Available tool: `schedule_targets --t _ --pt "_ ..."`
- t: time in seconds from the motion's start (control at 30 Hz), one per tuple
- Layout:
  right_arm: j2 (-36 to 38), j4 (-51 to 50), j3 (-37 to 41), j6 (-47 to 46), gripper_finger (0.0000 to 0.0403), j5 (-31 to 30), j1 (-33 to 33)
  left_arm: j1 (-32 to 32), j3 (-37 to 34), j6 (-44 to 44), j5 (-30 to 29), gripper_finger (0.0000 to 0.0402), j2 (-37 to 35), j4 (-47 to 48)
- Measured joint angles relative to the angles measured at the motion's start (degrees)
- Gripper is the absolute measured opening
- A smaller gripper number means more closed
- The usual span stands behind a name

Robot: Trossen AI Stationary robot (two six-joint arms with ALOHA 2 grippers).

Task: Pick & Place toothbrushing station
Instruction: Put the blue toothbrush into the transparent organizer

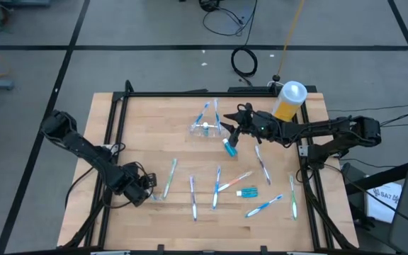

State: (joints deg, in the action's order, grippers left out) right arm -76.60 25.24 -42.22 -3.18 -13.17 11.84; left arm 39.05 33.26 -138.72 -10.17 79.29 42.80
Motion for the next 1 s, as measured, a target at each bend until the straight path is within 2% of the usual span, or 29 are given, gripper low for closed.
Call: schedule_targets --t 0.13,0.37,0.53,0.7,0.77,1.0 --pt "0.0 -0.21 0.0 -0.85 0.0164 -0.02 -0.25 -0.07 -0.02 4.0 1.17 0.0174 0.02 0.32" --pt "0.0 -0.23 0.0 -1.07 0.0164 0.0 -0.31 -0.07 -0.19 4.97 -1.46 0.0162 0.12 1.82" --pt "0.0 -0.23 0.0 -1.07 0.0164 0.0 -0.31 -0.21 -0.44 5.25 -5.75 0.0101 0.29 5.27" --pt "0.0 -0.25 0.0 -1.09 0.0164 0.0 -0.31 -1.81 -0.59 9.43 -9.13 0.0028 0.39 6.61" --pt "0.0 -0.36 0.0 -1.47 0.0164 0.0 -0.31 -2.95 -0.6 11.2 -10.41 0.0011 0.37 6.77" --pt "0.0 -0.7 0.0 -5.44 0.0164 0.0 -0.35 -6.36 -0.1 20.57 -17.78 0.0031 0.39 6.39"
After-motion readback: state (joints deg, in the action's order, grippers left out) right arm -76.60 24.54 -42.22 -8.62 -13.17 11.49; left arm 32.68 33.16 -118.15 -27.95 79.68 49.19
